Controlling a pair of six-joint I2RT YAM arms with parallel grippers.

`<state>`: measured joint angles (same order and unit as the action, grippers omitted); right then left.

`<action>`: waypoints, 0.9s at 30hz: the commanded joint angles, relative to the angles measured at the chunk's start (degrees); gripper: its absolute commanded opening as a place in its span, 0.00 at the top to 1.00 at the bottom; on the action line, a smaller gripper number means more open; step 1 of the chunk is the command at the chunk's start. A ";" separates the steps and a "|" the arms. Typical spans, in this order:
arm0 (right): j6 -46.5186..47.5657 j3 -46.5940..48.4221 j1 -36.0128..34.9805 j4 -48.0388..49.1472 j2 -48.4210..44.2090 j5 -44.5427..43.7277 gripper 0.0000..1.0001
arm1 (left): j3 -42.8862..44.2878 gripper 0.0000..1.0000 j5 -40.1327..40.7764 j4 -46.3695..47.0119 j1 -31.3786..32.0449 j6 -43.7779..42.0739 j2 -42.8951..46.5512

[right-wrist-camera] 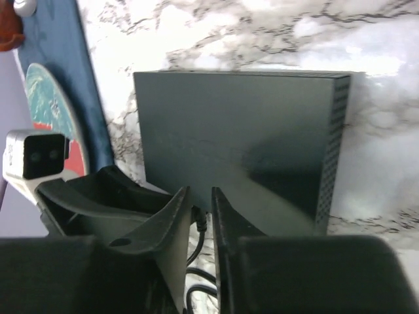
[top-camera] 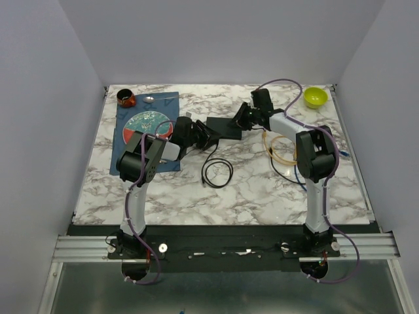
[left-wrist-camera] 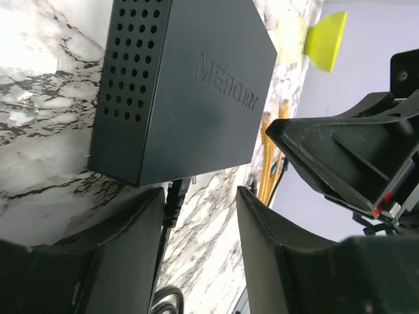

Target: Pull the plug from the switch port

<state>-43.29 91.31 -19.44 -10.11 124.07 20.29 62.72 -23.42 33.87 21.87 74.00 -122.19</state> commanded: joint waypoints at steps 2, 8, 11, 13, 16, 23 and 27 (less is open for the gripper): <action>-2.68 0.36 -0.42 4.57 1.26 5.28 0.77 | -0.14 0.48 -0.57 4.10 -0.25 2.55 -1.82; -3.91 1.59 -0.33 4.48 3.54 6.16 0.85 | -0.05 0.56 -0.22 3.14 -0.51 2.91 -2.44; -4.43 1.77 -0.42 4.48 4.51 6.86 0.87 | 0.03 0.58 -0.22 3.05 -0.69 2.99 -2.70; -4.96 1.68 -0.33 4.40 5.12 7.30 0.88 | -0.05 0.59 -0.14 3.22 -0.69 3.43 -2.97; -5.40 1.51 -0.42 4.13 5.57 7.65 0.88 | 0.03 0.59 -0.05 3.40 -0.69 3.96 -3.32; -5.75 0.54 -0.33 2.81 6.36 7.39 0.90 | -0.49 0.62 0.92 3.31 -0.77 5.72 -3.32; -6.11 -0.43 -0.42 2.90 6.62 7.39 0.91 | -0.93 0.64 1.71 2.34 -0.77 6.77 -3.23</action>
<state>-48.77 91.72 -19.53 -6.48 128.73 26.74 62.70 -23.38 36.03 21.32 79.24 -124.53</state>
